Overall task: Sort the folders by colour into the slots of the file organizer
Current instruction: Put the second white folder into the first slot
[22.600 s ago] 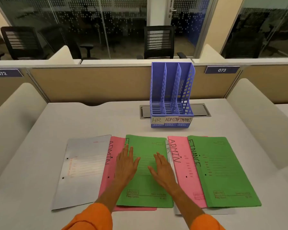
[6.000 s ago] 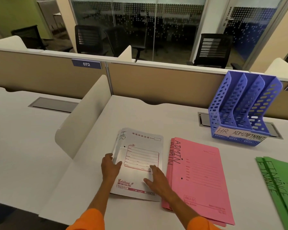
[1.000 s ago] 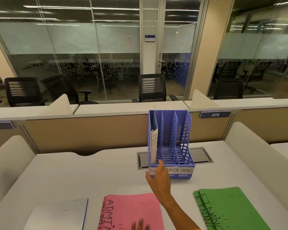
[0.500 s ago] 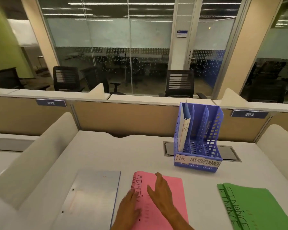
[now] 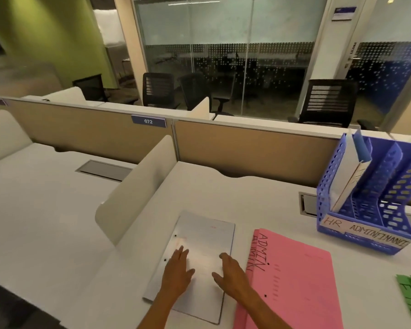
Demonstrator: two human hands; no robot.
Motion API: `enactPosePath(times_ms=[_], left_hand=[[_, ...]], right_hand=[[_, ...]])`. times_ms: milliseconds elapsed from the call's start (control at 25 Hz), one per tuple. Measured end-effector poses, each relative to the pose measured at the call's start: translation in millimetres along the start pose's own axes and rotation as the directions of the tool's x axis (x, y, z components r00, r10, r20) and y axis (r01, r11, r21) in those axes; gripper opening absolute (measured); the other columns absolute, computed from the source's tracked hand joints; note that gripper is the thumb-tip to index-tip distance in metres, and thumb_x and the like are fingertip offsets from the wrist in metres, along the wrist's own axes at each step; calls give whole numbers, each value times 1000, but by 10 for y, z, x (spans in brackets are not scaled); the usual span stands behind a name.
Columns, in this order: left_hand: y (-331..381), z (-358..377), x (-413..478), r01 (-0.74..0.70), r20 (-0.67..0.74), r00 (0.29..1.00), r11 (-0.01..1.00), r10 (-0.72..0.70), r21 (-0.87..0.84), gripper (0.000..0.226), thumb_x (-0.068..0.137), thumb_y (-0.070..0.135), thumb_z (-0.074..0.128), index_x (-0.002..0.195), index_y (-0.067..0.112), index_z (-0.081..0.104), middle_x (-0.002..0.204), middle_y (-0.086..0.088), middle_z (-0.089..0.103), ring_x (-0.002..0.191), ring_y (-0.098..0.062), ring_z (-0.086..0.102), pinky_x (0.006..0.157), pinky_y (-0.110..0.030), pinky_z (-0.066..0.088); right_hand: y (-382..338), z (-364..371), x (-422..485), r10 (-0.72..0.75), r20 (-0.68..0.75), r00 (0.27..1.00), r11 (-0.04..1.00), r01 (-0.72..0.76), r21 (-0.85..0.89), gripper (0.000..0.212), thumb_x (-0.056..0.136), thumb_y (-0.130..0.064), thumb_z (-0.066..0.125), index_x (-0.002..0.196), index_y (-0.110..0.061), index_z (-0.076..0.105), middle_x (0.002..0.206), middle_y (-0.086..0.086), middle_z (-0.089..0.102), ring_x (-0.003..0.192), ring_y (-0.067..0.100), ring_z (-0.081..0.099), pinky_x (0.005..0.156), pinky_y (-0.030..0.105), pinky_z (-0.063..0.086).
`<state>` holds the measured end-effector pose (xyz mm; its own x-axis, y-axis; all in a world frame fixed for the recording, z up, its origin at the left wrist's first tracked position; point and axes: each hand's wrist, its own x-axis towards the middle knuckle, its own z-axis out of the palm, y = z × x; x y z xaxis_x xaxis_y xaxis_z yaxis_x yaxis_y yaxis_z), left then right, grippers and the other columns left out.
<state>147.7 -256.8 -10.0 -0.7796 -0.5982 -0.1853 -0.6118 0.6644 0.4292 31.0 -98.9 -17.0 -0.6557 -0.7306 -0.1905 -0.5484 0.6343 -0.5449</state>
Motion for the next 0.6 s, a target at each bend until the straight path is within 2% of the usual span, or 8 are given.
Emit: enactPosePath(times_ms=[120, 200, 360, 480, 600], left_hand=[[-298, -76, 54, 76, -19, 997, 997, -76, -26, 66, 95, 36, 56, 150, 16, 26, 162, -3, 17, 149, -19, 19, 119, -31, 22], [-410, -110, 92, 144, -27, 989, 982, -148, -119, 65, 93, 30, 60, 148, 11, 29, 159, -9, 23, 146, -24, 26, 117, -37, 28], [-480, -189, 211, 296, -50, 940, 880, -337, -372, 62, 82, 17, 74, 136, 6, 45, 136, -19, 49, 118, -31, 55, 99, -46, 47], [-536, -288, 348, 401, 38, 895, 766, -444, -502, 68, 74, 18, 82, 132, 6, 47, 130, -20, 56, 116, -35, 56, 102, -50, 44], [-611, -304, 400, 447, 140, 879, 683, -457, -578, 66, 70, 19, 86, 124, 0, 54, 126, -22, 59, 109, -34, 61, 97, -42, 49]], right_hand=[[-55, 198, -19, 36, 99, 994, 999, -34, -23, 61, 89, -45, 56, 137, -16, 33, 138, 8, 46, 124, 22, 45, 95, 30, 43], [-49, 267, -36, 41, 121, 992, 998, -34, -55, 62, 89, -44, 55, 137, -13, 33, 142, 10, 41, 128, 23, 40, 101, 31, 41], [-48, 238, -21, 59, 129, 990, 997, -52, -51, 61, 88, -44, 57, 136, -10, 39, 147, 8, 39, 133, 21, 37, 104, 29, 37], [-44, 214, -36, 62, 139, 988, 997, -56, -45, 67, 87, -45, 59, 140, -11, 36, 151, 6, 36, 137, 20, 34, 107, 29, 34], [-22, 210, -79, 65, 135, 989, 998, -61, -34, 72, 85, -45, 60, 143, -10, 33, 154, 4, 31, 141, 20, 30, 110, 29, 33]])
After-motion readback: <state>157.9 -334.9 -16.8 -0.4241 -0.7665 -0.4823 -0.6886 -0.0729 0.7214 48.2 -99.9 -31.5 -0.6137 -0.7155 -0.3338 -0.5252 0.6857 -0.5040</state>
